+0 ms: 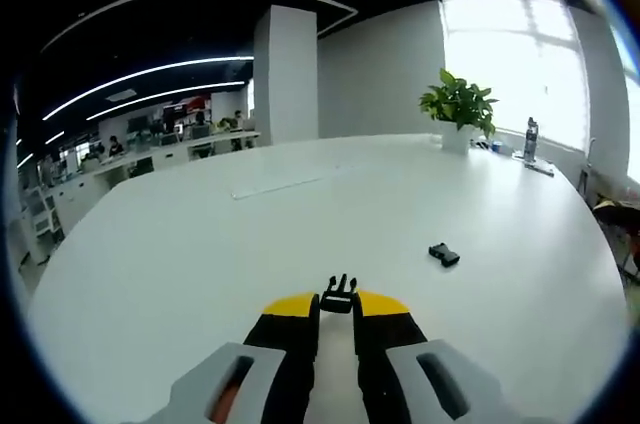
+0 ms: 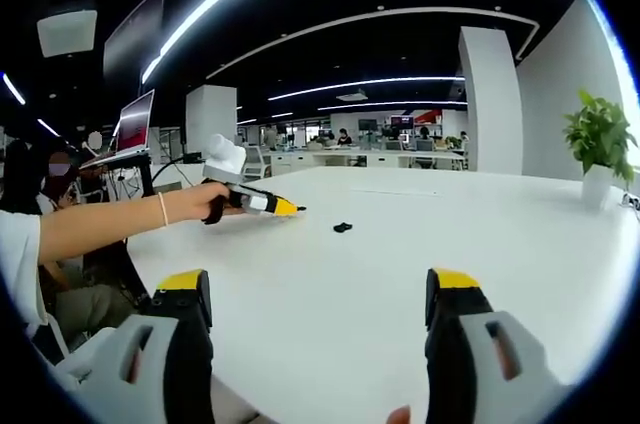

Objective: Snap the two parts of the plastic buckle together until the buckle closes and remains connected.

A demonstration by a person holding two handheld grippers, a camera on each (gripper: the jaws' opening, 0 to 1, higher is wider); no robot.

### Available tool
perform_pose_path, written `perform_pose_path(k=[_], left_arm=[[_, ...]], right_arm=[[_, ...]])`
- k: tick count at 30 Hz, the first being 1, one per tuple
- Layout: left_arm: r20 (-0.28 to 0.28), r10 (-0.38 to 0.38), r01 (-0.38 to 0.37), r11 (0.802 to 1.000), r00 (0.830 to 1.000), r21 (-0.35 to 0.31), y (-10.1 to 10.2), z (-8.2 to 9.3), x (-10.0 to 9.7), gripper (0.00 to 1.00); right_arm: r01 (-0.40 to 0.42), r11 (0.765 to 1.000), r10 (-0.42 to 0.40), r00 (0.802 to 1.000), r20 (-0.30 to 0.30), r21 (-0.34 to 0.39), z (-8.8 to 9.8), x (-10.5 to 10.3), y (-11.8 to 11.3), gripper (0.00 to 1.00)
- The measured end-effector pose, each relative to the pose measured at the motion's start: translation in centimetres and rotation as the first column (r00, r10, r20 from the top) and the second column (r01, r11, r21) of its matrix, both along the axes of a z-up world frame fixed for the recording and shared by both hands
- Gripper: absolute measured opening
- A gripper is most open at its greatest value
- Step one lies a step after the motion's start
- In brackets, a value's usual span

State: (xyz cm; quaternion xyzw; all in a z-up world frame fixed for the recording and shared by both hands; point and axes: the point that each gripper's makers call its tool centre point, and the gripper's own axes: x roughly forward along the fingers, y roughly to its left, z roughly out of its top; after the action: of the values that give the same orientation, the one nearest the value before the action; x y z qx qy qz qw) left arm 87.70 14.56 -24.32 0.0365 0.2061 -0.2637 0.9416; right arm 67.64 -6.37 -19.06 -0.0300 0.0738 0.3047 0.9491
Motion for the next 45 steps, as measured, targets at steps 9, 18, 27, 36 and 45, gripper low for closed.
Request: perform_pose_path(k=[9,18,27,36,45], left_arm=[[0.001,-0.059,0.059,0.998,0.998,0.017,-1.5,-0.4,-1.0,0.12],[0.015,-0.138,0.137,0.990,0.990,0.035,-3.4,-0.1,-2.6,0.12],[0.020,-0.203,0.202,0.979,0.979,0.043,-5.3,-0.1,-3.7,0.12],[0.014,-0.258,0.257,0.965,0.966,0.044,-6.3,-0.3,-4.6,0.12],[0.014,-0.339,0.338,0.939,0.941,0.063,-6.8,-0.6,-5.8,0.12]], right_arm=[[-0.010,1.000,0.010,1.000,0.003,-0.004,0.2,0.0,0.4,0.89],[-0.004,1.000,0.004,1.000,0.000,-0.001,0.0,0.1,0.0,0.89],[-0.006,1.000,0.006,1.000,-0.001,-0.003,0.0,0.1,0.0,0.89],[-0.005,1.000,0.005,1.000,-0.005,-0.002,-0.2,0.2,-0.1,0.89],[-0.004,1.000,0.004,1.000,-0.012,-0.002,-0.3,0.3,-0.2,0.89]])
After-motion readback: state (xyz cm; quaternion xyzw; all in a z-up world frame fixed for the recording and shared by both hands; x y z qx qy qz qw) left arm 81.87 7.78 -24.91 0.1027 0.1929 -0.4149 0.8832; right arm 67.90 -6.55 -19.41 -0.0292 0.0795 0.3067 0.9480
